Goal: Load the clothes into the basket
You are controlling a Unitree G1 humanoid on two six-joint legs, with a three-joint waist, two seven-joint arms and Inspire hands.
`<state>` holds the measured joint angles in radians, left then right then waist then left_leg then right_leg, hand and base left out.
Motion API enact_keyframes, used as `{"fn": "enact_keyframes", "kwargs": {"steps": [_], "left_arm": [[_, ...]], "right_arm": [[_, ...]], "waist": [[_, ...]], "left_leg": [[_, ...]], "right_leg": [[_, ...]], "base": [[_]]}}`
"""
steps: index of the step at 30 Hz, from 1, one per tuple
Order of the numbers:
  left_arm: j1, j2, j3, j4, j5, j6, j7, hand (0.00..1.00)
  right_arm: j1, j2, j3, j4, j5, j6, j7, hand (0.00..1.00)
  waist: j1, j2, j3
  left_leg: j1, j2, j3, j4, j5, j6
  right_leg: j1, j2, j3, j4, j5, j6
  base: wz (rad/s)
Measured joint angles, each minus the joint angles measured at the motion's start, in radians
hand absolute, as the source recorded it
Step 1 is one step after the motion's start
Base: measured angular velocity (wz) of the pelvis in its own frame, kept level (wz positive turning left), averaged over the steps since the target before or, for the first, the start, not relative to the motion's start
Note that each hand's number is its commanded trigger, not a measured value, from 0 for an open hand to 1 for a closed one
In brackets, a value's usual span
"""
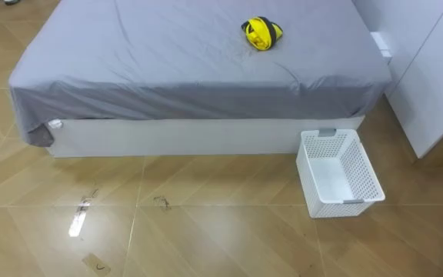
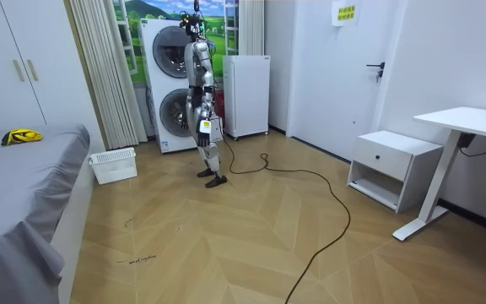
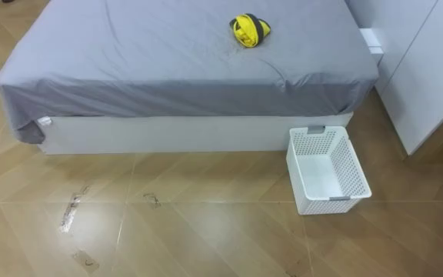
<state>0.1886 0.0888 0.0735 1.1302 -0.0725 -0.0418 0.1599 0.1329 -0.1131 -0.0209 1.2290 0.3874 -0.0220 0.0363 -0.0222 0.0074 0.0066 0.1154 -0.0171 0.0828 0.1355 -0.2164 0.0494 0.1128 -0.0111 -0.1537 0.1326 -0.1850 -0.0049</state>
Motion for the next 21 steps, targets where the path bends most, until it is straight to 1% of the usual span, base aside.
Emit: {"fn": "enact_keyframes", "kwargs": {"steps": [3, 4, 10, 11, 12, 13, 16, 17, 21], "left_arm": [[0.000, 0.000, 0.000, 0.000, 0.000, 0.000, 0.000, 0.00], [0.000, 0.000, 0.000, 0.000, 0.000, 0.000, 0.000, 0.00], [0.001, 0.001, 0.001, -0.001, -0.001, 0.000, -0.002, 0.00], [0.001, 0.002, 0.001, -0.001, -0.001, 0.000, -0.004, 0.00], [0.000, 0.003, 0.002, -0.001, -0.001, 0.000, -0.008, 0.00], [0.000, 0.004, 0.002, -0.002, -0.001, 0.001, -0.012, 0.00], [-0.002, 0.006, 0.002, -0.004, -0.001, 0.013, -0.017, 0.00], [-0.001, 0.006, 0.002, -0.007, -0.001, 0.016, -0.019, 0.00], [-0.001, 0.006, 0.003, -0.007, -0.005, 0.021, -0.020, 0.00]], "right_arm": [[0.000, 0.000, 0.000, 0.000, 0.000, 0.000, 0.000, 0.00], [0.000, 0.000, 0.000, 0.000, 0.000, 0.000, 0.000, 0.00], [-0.001, 0.000, 0.001, 0.001, 0.000, 0.000, 0.002, 0.00], [-0.001, 0.000, 0.001, 0.001, 0.000, 0.000, 0.003, 0.00], [-0.001, 0.000, 0.000, 0.001, 0.001, 0.001, 0.005, 0.00], [-0.001, 0.000, 0.000, 0.001, 0.001, 0.001, 0.005, 0.00], [-0.002, 0.000, 0.000, 0.001, 0.001, 0.002, 0.007, 0.00], [-0.002, 0.000, 0.000, 0.001, 0.001, 0.002, 0.007, 0.00], [-0.002, 0.000, 0.000, 0.001, 0.000, 0.003, 0.008, 0.00]], "waist": [[0.000, 0.000, 0.0000], [0.000, -0.002, 0.0012], [0.000, -0.006, 0.0008], [0.000, -0.007, 0.0002], [0.000, -0.003, -0.0008], [0.000, -0.006, -0.0011], [0.001, -0.003, -0.0009], [0.001, -0.007, -0.0005], [0.001, -0.007, -0.0027]], "left_leg": [[0.000, 0.000, 0.000, 0.000, 0.000, 0.000], [0.000, 0.000, 0.000, 0.000, 0.000, 0.000], [0.000, -0.001, 0.001, 0.000, 0.000, 0.000], [0.000, -0.001, 0.001, -0.001, 0.000, 0.000], [0.000, -0.001, 0.002, -0.001, 0.000, 0.000], [0.000, -0.001, 0.002, -0.001, 0.000, 0.000], [0.000, -0.001, 0.003, -0.001, 0.000, 0.000], [-0.001, -0.001, 0.002, -0.001, 0.000, 0.000], [-0.002, -0.001, -0.001, 0.000, 0.000, 0.000]], "right_leg": [[0.000, 0.000, 0.000, 0.000, 0.000, 0.000], [0.000, 0.000, -0.001, 0.000, 0.000, 0.000], [0.006, 0.000, -0.001, -0.001, 0.000, 0.000], [0.006, -0.001, -0.001, -0.001, 0.000, 0.000], [0.006, -0.001, 0.000, -0.001, 0.000, 0.000], [0.006, -0.001, 0.000, -0.001, 0.000, 0.000], [0.006, -0.001, 0.000, -0.001, 0.000, 0.000], [0.006, -0.001, -0.001, -0.001, -0.001, 0.000], [0.006, -0.001, -0.003, -0.001, -0.003, 0.000]], "base": [[0.00], [0.00], [0.00], [0.00], [0.00], [0.00], [0.00], [0.00], [0.00]]}}
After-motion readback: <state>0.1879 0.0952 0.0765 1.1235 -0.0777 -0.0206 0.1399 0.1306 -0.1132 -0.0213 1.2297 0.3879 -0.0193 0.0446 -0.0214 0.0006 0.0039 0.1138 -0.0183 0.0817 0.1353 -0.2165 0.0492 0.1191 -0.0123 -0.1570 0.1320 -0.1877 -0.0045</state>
